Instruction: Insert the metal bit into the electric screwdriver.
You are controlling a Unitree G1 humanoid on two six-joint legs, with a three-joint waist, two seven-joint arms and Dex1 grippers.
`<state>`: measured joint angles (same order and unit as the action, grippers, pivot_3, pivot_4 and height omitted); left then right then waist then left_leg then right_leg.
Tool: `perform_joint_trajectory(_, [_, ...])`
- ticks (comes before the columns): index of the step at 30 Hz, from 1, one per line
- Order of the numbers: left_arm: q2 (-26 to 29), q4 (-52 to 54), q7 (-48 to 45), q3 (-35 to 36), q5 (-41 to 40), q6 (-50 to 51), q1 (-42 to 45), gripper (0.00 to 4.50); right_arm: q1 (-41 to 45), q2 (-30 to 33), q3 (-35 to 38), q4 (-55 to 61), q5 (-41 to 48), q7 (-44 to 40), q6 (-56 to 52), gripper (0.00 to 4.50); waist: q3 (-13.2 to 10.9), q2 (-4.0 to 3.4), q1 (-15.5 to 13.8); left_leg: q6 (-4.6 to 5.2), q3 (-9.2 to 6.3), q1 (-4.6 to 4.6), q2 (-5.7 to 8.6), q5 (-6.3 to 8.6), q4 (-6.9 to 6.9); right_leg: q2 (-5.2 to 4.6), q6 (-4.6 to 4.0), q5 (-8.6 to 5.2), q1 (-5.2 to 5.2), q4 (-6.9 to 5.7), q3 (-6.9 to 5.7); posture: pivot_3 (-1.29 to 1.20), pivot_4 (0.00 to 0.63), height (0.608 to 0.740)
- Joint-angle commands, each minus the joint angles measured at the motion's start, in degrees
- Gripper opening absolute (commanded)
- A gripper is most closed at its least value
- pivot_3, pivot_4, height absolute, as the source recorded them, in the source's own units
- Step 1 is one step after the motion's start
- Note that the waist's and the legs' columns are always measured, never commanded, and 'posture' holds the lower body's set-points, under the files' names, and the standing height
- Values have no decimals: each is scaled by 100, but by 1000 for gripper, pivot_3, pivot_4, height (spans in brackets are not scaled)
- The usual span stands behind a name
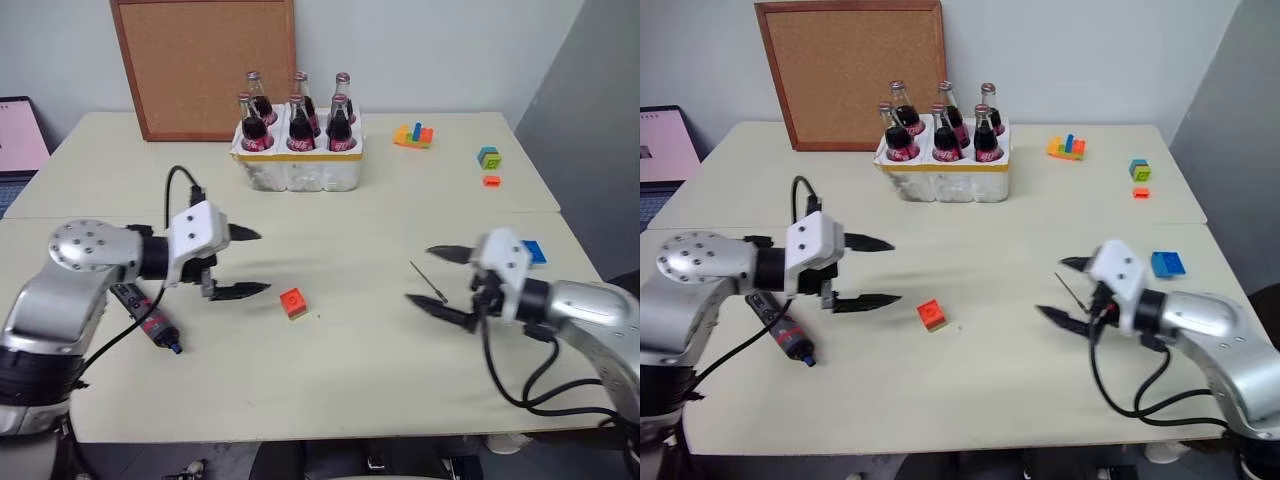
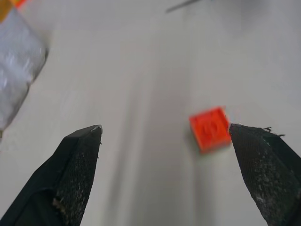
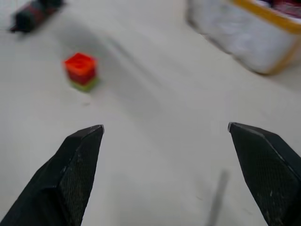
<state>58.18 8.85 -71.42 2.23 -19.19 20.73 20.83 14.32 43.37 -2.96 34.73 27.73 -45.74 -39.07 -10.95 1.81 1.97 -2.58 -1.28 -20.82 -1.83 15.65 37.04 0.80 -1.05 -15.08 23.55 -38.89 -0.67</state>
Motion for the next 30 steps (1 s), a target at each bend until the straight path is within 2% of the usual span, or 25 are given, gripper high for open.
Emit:
perform_joint_trajectory(1, [301,257,-79,509,-65,-44,-551,4500,795,-621,-1066,-610,-535,39,208,4454,-2,15,-21,0,3,-3,4,0,1,-5,0,0,1,4,2,0,150,740])
perform_joint_trajectory(6, [388,810,-19,944,-337,257,-1277,4500,997,-1578,-1946,-1147,-946,382,197,4454,-2,25,-72,0,-1,-33,-5,0,1,-21,-4,-2,26,5,2,0,150,740])
perform_joint_trajectory(10, [410,1148,25,1167,-454,411,-1630,4500,1061,-2114,-2296,-1671,-1287,654,309,4454,-2,26,-64,0,-1,-83,-26,0,10,-31,-5,-2,72,-5,-2,0,150,740])
perform_joint_trajectory(20, [413,1350,133,1136,-563,597,-1657,4500,1441,-3205,-2567,-2924,-1763,949,565,4454,-2,25,-39,0,6,-62,-72,0,11,14,-14,4,67,-14,-8,0,150,740])
perform_joint_trajectory(29, [418,1345,125,1036,-586,666,-1515,4500,1556,-3683,-2570,-3490,-2072,1007,906,4454,-2,25,-35,0,12,-62,-77,0,9,23,-17,5,69,-13,-3,0,150,740])
perform_joint_trajectory(30, [417,1345,122,1029,-585,665,-1507,4500,1567,-3727,-2554,-3539,-2093,1015,944,4282,-2,25,-35,0,13,-62,-77,0,9,23,-17,5,69,-13,-2,0,150,740])
